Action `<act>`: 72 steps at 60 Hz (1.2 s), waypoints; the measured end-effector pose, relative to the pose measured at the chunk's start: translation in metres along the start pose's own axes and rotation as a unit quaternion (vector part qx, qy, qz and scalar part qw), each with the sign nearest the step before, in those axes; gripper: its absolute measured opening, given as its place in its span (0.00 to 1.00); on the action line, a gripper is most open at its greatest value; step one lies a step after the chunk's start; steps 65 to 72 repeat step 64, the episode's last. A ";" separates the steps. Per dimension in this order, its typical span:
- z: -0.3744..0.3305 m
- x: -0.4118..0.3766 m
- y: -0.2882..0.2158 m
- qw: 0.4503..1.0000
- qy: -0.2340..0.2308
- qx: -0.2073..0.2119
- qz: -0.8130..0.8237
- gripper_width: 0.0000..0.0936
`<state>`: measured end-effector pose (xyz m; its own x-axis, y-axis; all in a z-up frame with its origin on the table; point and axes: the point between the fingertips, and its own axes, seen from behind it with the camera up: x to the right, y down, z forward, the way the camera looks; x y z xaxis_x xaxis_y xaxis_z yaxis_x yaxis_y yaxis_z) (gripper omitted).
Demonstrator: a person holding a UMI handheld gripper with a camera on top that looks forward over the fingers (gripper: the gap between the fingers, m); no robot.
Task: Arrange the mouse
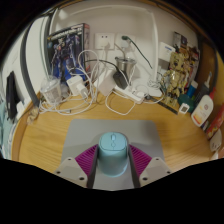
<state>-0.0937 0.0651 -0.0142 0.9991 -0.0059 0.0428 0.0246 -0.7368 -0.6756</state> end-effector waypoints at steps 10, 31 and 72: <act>-0.030 -0.003 -0.004 1.000 -0.010 -0.006 -0.026 0.92; -0.179 0.044 -0.067 0.997 -0.012 0.073 0.003 0.91; -0.309 0.055 -0.037 0.992 0.044 0.117 0.026 0.92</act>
